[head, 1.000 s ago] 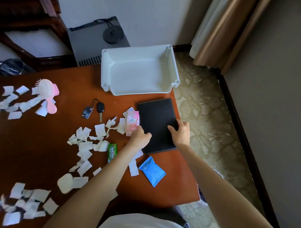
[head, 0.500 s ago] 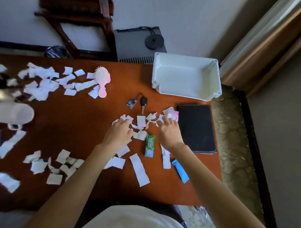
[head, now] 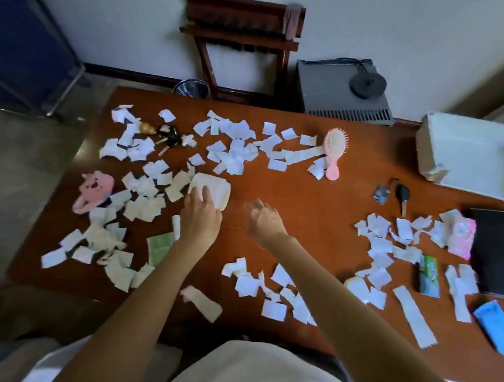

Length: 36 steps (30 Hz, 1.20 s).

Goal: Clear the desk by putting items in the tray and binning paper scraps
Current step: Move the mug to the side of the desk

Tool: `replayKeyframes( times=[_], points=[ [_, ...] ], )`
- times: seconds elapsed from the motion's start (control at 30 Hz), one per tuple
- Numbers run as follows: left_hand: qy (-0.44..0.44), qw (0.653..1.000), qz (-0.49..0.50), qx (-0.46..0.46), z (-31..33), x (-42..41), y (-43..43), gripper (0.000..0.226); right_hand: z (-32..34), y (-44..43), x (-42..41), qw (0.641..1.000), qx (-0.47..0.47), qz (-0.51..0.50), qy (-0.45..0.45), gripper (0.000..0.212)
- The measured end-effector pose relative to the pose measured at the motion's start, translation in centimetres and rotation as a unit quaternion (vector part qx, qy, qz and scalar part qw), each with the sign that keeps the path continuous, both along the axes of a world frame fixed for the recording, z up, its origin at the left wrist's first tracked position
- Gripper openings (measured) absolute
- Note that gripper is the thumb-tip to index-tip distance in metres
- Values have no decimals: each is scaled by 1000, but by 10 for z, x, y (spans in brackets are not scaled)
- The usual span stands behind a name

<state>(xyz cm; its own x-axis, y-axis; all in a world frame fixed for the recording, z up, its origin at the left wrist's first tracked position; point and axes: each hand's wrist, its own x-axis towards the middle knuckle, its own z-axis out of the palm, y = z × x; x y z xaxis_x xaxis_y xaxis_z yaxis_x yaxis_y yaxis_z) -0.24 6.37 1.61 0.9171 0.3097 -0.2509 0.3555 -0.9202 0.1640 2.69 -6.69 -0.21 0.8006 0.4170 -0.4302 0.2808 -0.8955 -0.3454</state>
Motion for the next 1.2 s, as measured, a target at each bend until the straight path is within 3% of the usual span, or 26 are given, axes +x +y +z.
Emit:
replayKeyframes(
  times=[0.2,0.43,0.53,0.63,0.73,0.87,0.97,1.03,1.1,1.2],
  points=[
    [51,967,110,-225,-9,21,64,66,6,63,21,999,23,-25,-21,58],
    [-9,916,153,-370,-19,41,65,38,-8,68,31,991,84,-107,14,59],
    [-38,938,60,-340,-22,36,52,35,-14,55,30,984,98,-148,27,57],
    [-77,970,-91,-212,-22,26,36,34,-21,37,26,978,112,-172,49,48],
    [-73,967,-208,-129,-28,16,24,42,-25,23,21,971,116,-193,79,53],
    [-34,958,-247,-138,-38,5,20,34,-32,15,17,967,126,-198,96,55],
    [-84,941,-277,-175,-39,0,29,30,-37,11,18,971,139,-170,95,54],
    [-136,947,-237,-167,-38,-2,35,39,-40,9,19,976,140,-147,84,58],
    [-147,967,-124,-164,-36,2,39,48,-43,8,22,981,134,-125,63,62],
    [-44,973,53,-220,-46,18,44,51,-46,9,25,991,96,-76,60,68]
  ],
)
